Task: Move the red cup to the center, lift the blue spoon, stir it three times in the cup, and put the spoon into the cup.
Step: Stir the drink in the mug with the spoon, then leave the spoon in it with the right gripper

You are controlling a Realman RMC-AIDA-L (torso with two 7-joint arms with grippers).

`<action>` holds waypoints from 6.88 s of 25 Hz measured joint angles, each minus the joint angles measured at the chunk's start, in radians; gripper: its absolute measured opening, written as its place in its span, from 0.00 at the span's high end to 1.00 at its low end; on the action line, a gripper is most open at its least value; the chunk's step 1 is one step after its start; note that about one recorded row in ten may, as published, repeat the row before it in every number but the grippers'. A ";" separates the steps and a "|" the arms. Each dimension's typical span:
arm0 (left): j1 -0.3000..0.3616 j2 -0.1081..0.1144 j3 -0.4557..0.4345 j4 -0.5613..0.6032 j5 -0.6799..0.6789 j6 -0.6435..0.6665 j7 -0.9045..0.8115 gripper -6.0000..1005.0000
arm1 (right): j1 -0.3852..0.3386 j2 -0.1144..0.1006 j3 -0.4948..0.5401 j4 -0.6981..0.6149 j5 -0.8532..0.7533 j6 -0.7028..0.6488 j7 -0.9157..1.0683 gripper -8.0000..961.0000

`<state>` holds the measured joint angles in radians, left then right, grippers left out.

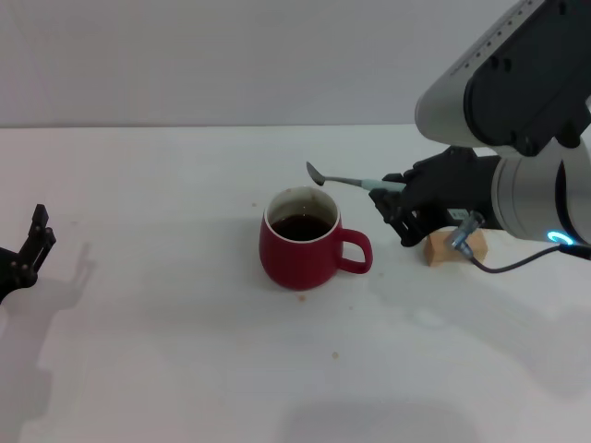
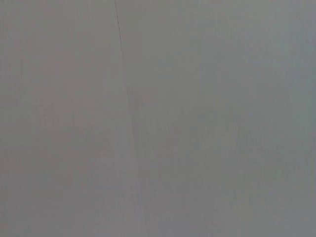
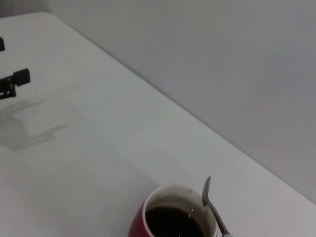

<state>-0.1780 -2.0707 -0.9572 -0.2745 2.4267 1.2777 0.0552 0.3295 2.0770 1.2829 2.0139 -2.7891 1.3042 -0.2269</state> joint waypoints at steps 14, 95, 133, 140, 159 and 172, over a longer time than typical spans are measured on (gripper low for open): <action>0.000 0.001 0.005 0.002 0.000 -0.002 0.000 0.15 | 0.151 -0.003 0.050 -0.060 0.000 0.142 -0.004 0.86; 0.013 0.001 0.008 0.003 0.008 -0.001 0.000 0.15 | 0.344 0.000 0.040 -0.486 0.063 -0.010 -0.024 0.86; 0.003 0.001 0.013 0.003 0.009 -0.006 0.000 0.15 | 0.365 -0.001 0.042 -0.531 0.080 -0.047 -0.032 0.86; 0.003 0.001 0.015 0.003 0.010 -0.006 0.000 0.15 | 0.356 0.000 0.025 -0.516 0.084 -0.034 -0.033 0.86; 0.005 0.000 0.015 0.003 0.011 -0.003 0.000 0.15 | 0.379 0.000 -0.005 -0.536 0.114 -0.084 -0.034 0.85; 0.004 0.000 0.015 0.001 0.011 -0.004 0.000 0.15 | 0.355 -0.002 0.034 -0.535 0.074 -0.068 -0.034 0.84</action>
<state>-0.1736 -2.0709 -0.9419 -0.2731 2.4375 1.2734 0.0552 0.6840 2.0755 1.3165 1.4786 -2.7153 1.2357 -0.2608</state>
